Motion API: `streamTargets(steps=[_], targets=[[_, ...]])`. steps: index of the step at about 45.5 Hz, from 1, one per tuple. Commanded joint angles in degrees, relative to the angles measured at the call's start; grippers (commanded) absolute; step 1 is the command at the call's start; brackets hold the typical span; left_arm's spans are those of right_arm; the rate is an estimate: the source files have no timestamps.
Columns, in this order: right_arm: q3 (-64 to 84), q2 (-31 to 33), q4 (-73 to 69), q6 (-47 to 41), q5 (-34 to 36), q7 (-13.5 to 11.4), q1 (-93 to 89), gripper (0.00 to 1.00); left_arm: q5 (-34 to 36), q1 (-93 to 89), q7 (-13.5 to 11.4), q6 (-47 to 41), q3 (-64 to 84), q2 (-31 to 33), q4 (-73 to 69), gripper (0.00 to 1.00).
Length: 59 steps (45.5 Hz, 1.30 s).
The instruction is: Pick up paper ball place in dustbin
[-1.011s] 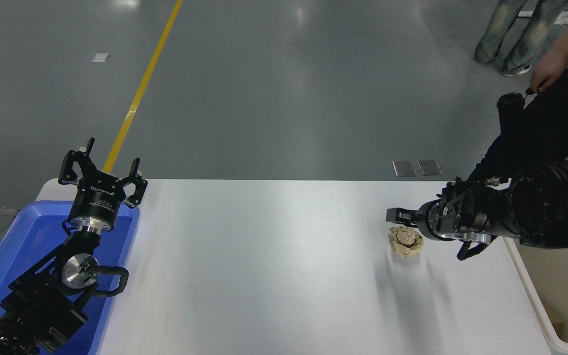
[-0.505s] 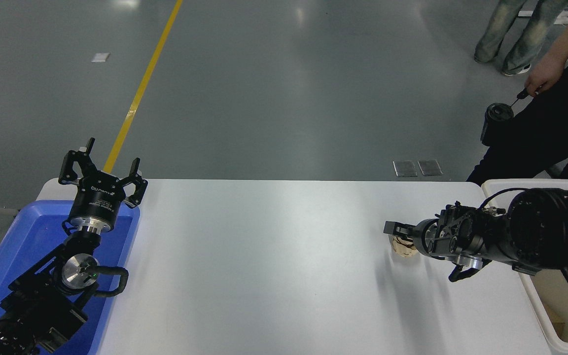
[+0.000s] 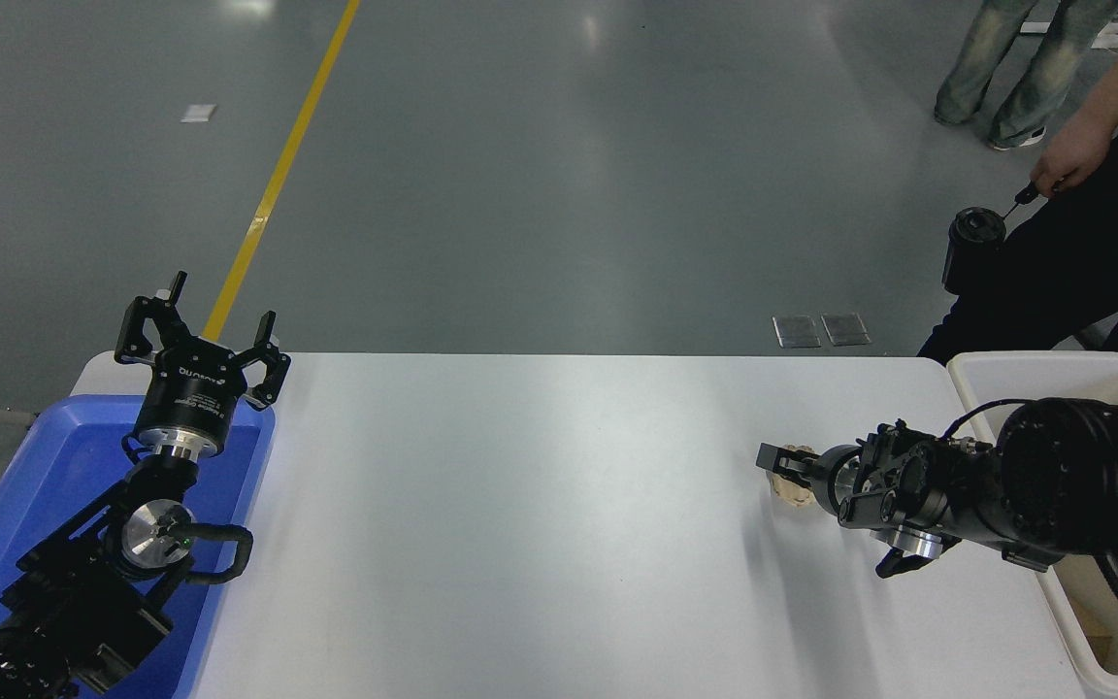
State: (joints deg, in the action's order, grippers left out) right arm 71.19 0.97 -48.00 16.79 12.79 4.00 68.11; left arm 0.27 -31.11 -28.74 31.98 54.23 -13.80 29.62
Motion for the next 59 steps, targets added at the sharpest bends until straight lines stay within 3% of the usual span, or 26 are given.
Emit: streamTargets(steps=[1,4,9,16,20,21,44,59], targets=[[-0.7,0.0,-0.2,3.5,-0.2,0.0,-1.3,0.92,0.0,0.0,0.0,-0.1,0.0,0.0,0.0,0.98],[-0.7,0.0,-0.3,3.6,-0.3,0.0,-1.5,0.89,0.0,0.0,0.0,0.0,0.0,0.0,0.0,0.98],[-0.7,0.0,-0.4,3.6,-1.5,0.0,-1.7,0.72,0.0,0.0,0.0,-0.1,0.0,0.0,0.0,0.98],[-0.7,0.0,-0.9,3.5,-3.2,-0.1,-1.8,0.31,0.0,0.0,0.0,-0.1,0.0,0.0,0.0,0.98],[-0.7,0.3,-1.8,3.0,-3.0,-0.1,-1.0,0.02,0.0,0.0,0.0,0.0,0.0,0.0,0.1,0.98],[-0.7,0.4,-2.3,3.0,-3.0,-0.1,-0.7,0.0,0.0,0.0,0.0,0.0,0.0,0.0,0.0,0.98],[3.5,16.6,-20.8,-4.8,-3.8,0.0,23.5,0.0,0.0,0.0,0.0,0.0,0.0,0.0,0.0,0.98],[10.1,17.7,-26.6,-16.6,-4.7,0.0,44.4,0.0,0.0,0.0,0.0,0.0,0.0,0.0,0.0,0.98]])
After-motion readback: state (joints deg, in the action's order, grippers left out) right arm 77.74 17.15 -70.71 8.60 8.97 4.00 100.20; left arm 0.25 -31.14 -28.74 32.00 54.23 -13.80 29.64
